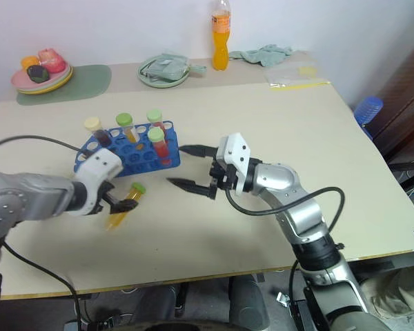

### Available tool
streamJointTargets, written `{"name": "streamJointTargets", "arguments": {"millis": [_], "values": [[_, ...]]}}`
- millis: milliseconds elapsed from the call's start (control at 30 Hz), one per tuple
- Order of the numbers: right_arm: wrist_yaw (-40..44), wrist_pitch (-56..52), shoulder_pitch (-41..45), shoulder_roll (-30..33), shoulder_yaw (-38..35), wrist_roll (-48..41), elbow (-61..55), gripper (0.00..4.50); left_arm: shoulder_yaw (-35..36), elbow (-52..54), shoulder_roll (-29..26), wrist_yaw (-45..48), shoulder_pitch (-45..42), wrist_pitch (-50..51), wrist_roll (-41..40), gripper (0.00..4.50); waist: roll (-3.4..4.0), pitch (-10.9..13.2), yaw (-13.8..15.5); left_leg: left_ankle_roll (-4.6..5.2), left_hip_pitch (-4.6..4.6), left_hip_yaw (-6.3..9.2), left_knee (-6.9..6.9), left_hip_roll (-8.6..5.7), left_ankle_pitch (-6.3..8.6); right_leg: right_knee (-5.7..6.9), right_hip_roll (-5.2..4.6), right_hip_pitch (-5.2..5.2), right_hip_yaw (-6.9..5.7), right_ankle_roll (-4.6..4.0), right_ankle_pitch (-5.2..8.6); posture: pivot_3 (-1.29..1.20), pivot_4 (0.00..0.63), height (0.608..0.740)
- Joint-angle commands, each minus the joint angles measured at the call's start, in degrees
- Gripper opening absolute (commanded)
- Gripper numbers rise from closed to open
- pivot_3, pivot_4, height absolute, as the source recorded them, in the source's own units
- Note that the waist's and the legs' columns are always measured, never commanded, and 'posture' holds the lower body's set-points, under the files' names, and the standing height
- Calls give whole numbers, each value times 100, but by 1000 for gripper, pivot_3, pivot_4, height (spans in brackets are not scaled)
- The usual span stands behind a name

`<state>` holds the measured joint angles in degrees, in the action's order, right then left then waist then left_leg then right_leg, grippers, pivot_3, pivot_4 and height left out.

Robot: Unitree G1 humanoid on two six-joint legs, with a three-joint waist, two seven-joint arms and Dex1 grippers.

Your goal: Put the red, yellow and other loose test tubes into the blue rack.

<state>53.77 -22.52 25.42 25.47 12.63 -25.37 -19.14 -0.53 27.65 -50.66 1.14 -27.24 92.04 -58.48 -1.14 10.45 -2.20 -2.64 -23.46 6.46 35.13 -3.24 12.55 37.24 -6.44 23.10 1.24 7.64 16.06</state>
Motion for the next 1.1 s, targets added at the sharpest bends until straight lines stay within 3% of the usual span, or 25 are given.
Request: {"name": "streamJointTargets", "arguments": {"millis": [33,233,300,500,633,733,800,933,1033,1100], "values": [[306,-480,-94,278,42,-408,-497,3586,-93,-244,119,-881,-91,46,-438,4500,-1,1,-7,0,0,1,0,0,0,1,0,0,0,0,0,0,150,740],[333,-544,-174,406,145,-324,-609,3586,-185,-616,529,-1879,-234,46,-1214,4500,-2,-1,80,0,-1,-3,3,-4,0,-2,-6,-1,1,0,0,0,150,740],[312,-537,-160,392,163,-309,-607,3644,-192,-687,579,-2103,-229,46,-1480,3739,-2,-1,124,-1,0,-5,5,-4,0,-1,-6,-1,2,0,0,0,150,740],[305,-510,-132,367,184,-283,-558,3644,-63,-606,558,-2624,-130,46,-1886,905,-3,-1,145,-1,0,-7,9,-7,-1,-1,-10,-3,3,1,-1,0,150,740],[298,-492,-137,379,151,-254,-511,3644,605,215,131,-2110,291,-148,-1952,905,-3,-1,103,-1,-1,-12,5,-6,-1,-1,-9,4,7,0,0,0,150,740],[301,-450,-176,412,128,-222,-465,3644,1019,1307,-437,-967,1039,-1681,-670,905,-3,-1,109,-5,-4,-18,-1,-2,-3,-1,-5,13,11,-3,1,0,150,740],[286,-436,-214,429,112,-208,-437,3644,1501,1889,-483,233,1916,-3609,640,905,1,-2,141,-6,-4,-24,-1,-2,-3,-6,-8,8,12,-4,1,0,150,740],[224,-425,-305,409,59,-204,-345,3644,2324,1444,620,785,2521,-4894,809,905,4,-4,208,-1,-3,-45,-2,4,0,-28,-23,-7,7,-24,10,0,150,740],[109,-424,-358,345,14,-200,-266,3644,1728,1035,1340,492,2080,-5734,1813,905,-2,-3,295,1,-3,-36,6,-2,1,-32,-21,-19,-4,-23,9,0,150,740],[47,-412,-384,309,5,-185,-228,3644,1098,784,1877,145,1878,-6599,2949,905,-11,-6,315,2,-3,-32,12,-11,2,-36,-23,-28,-9,-8,1,0,150,740]]}}
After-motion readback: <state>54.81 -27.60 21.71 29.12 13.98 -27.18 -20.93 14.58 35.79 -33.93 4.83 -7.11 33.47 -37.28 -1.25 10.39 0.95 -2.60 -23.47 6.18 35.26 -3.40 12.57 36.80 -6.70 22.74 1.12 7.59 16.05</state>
